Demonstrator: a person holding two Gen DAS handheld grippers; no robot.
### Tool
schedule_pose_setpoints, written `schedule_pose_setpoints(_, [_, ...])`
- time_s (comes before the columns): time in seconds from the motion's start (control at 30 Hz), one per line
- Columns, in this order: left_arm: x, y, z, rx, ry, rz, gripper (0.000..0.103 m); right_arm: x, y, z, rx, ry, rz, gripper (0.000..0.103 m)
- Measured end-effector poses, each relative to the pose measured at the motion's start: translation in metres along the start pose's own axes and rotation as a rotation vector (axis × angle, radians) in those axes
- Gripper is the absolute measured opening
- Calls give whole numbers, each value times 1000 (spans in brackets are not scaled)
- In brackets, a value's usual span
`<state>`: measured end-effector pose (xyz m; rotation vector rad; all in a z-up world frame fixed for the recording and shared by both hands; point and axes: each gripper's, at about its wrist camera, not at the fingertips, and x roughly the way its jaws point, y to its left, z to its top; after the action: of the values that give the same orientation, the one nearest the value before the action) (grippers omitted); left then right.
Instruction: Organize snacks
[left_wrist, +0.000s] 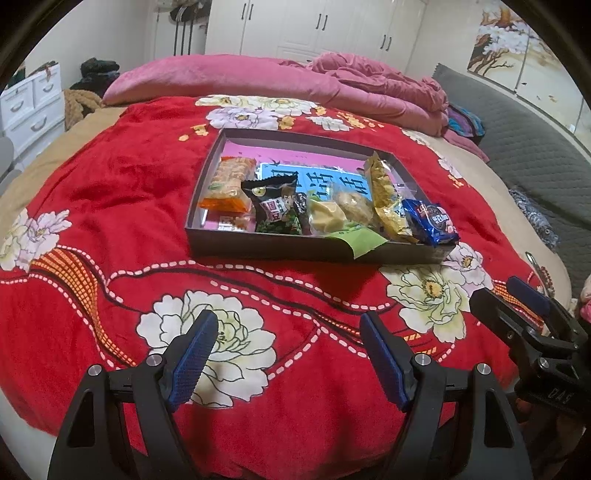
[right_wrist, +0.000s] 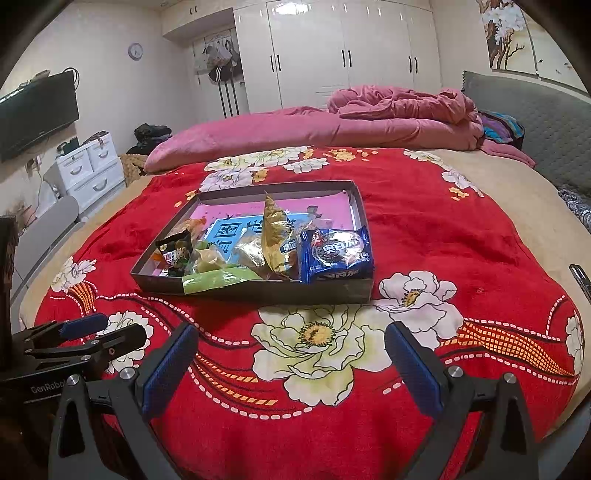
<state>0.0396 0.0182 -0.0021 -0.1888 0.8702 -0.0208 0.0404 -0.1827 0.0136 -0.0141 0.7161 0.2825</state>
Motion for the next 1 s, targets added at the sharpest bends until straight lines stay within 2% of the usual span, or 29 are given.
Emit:
schedule_pose_setpoints(0.67, [-4,-3,1,19,-18,9,80,0,0,0,0,2,-1,102])
schedule_pose_setpoints(1.0, [-4,-3,1,26,-28,46,80,1,0,-1,1,5,1,102])
